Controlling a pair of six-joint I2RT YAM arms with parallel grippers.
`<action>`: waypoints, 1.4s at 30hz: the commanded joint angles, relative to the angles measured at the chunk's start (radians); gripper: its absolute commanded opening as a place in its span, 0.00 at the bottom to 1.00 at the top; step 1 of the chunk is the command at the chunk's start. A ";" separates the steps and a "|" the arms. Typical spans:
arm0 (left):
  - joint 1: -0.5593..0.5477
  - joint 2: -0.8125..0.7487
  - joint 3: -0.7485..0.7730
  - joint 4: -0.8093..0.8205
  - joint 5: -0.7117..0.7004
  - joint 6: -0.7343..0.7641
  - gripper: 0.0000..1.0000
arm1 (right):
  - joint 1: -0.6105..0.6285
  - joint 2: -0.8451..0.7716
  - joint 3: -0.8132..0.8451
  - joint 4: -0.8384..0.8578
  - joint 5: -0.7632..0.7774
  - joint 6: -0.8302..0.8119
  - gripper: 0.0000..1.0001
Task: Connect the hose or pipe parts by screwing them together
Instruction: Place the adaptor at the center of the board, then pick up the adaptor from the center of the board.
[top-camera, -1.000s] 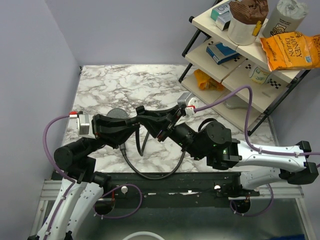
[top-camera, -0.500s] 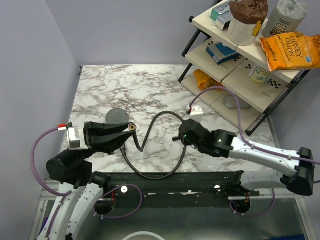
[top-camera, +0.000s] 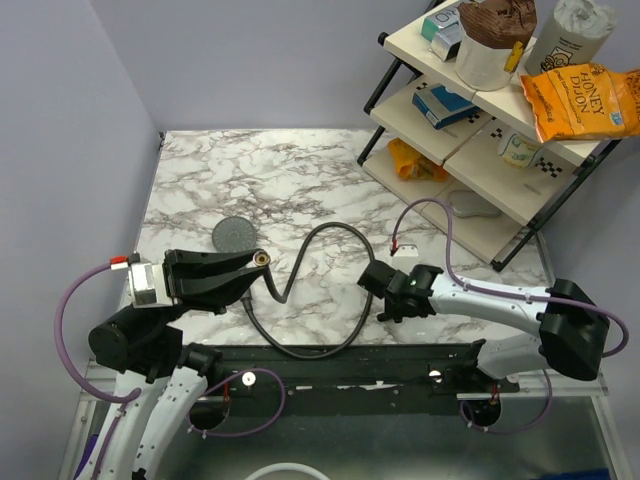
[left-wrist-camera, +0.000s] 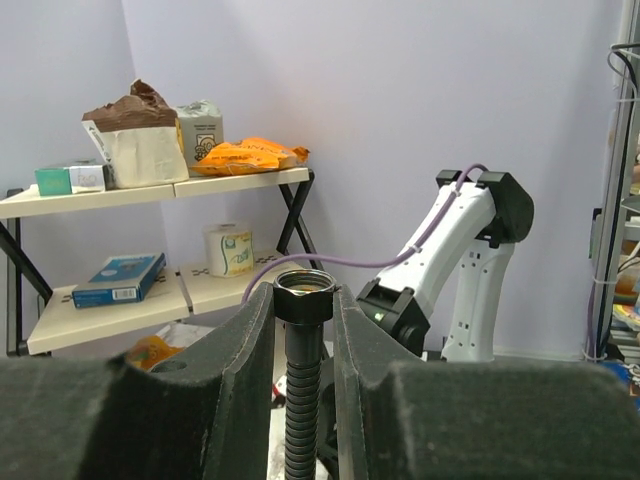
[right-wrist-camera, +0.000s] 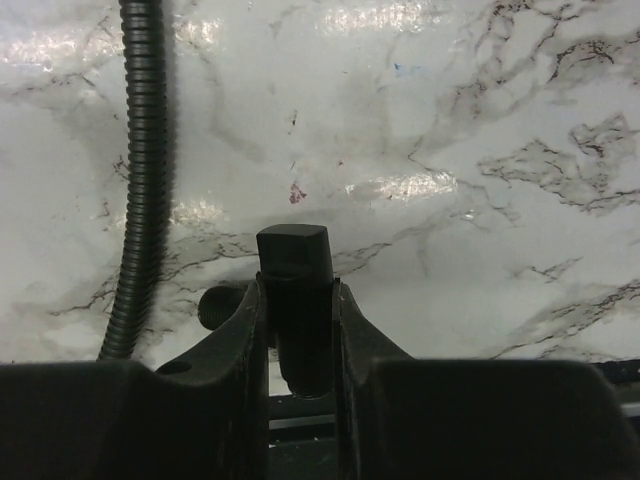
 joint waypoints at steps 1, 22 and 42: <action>0.004 -0.025 0.014 0.013 -0.028 0.017 0.00 | -0.010 0.093 -0.013 0.057 -0.046 0.053 0.01; 0.005 -0.073 -0.003 -0.001 -0.035 0.070 0.00 | -0.123 0.338 0.166 -0.130 -0.361 -0.280 0.54; 0.005 -0.120 0.009 -0.047 -0.055 0.115 0.00 | -0.155 0.530 0.378 -0.325 -0.436 -0.543 0.49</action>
